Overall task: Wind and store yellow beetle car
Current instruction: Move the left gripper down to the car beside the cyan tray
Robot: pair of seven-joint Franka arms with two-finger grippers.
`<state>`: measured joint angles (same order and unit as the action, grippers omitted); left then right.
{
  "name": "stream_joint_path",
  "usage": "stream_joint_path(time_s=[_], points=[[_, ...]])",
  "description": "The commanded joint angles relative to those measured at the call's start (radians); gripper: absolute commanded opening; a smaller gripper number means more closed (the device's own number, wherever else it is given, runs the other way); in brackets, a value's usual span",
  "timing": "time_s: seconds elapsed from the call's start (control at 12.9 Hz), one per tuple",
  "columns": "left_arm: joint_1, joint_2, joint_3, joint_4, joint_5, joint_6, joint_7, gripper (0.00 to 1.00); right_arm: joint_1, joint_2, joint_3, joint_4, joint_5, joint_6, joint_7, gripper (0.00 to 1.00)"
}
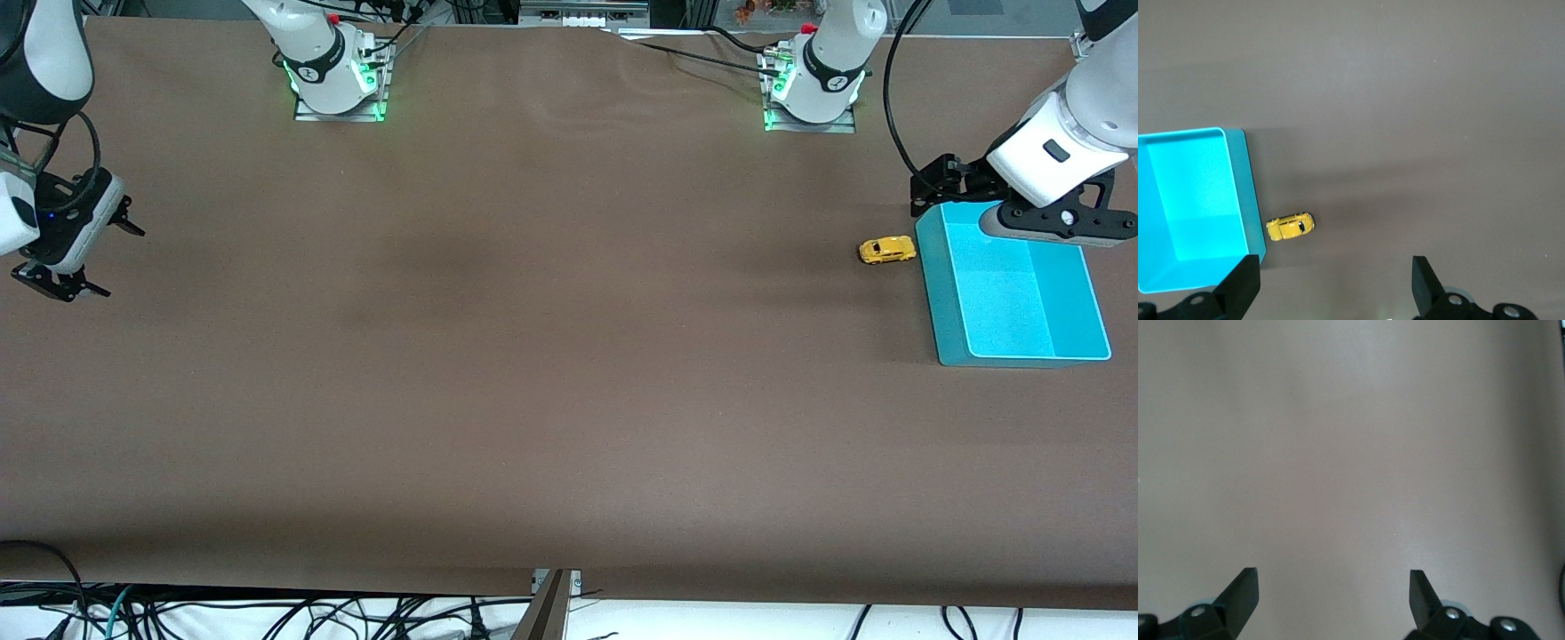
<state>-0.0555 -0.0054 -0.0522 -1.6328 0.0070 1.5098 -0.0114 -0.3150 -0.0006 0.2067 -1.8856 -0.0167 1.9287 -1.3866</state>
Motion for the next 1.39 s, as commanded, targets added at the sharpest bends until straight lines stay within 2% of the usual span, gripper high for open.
stream_joint_path(time_s=[0.0,0.15,0.31,0.54,0.69,0.77,0.93,1.08,1.16,1.31], points=[[-0.003,0.01,-0.002,0.024,-0.012,-0.098,0.024,1.0,0.025,-0.018,0.0,0.008,0.001,-0.024,0.166,1.0],[-0.018,0.021,-0.026,0.011,-0.012,-0.12,0.062,1.0,0.034,-0.048,0.0,0.01,0.015,-0.024,0.373,1.0],[-0.023,0.034,-0.038,-0.027,-0.005,-0.064,0.152,1.0,0.057,-0.087,-0.003,0.01,0.026,-0.065,0.619,1.0],[-0.018,0.033,-0.057,-0.178,0.011,0.05,0.279,1.0,0.108,-0.143,-0.003,0.023,0.032,-0.14,0.956,1.0],[-0.015,0.024,-0.058,-0.333,0.086,0.14,0.449,1.0,0.125,-0.15,-0.004,0.066,0.032,-0.203,1.107,1.0],[-0.006,0.009,-0.058,-0.391,0.087,0.18,0.517,1.0,0.129,-0.15,-0.004,0.086,0.032,-0.241,1.188,1.0],[0.008,0.002,-0.057,-0.487,0.123,0.246,0.652,1.0,0.137,-0.15,-0.004,0.112,0.032,-0.27,1.276,1.0],[0.099,0.002,-0.058,-0.599,0.14,0.393,0.805,1.0,0.142,-0.148,-0.009,0.12,0.032,-0.275,1.279,1.0],[0.152,0.005,-0.057,-0.645,0.143,0.464,0.955,1.0,0.142,-0.147,-0.01,0.12,0.032,-0.275,1.279,1.0],[0.215,0.042,-0.057,-0.686,0.143,0.551,1.1,1.0,0.151,-0.145,-0.013,0.12,0.032,-0.275,1.278,1.0]])
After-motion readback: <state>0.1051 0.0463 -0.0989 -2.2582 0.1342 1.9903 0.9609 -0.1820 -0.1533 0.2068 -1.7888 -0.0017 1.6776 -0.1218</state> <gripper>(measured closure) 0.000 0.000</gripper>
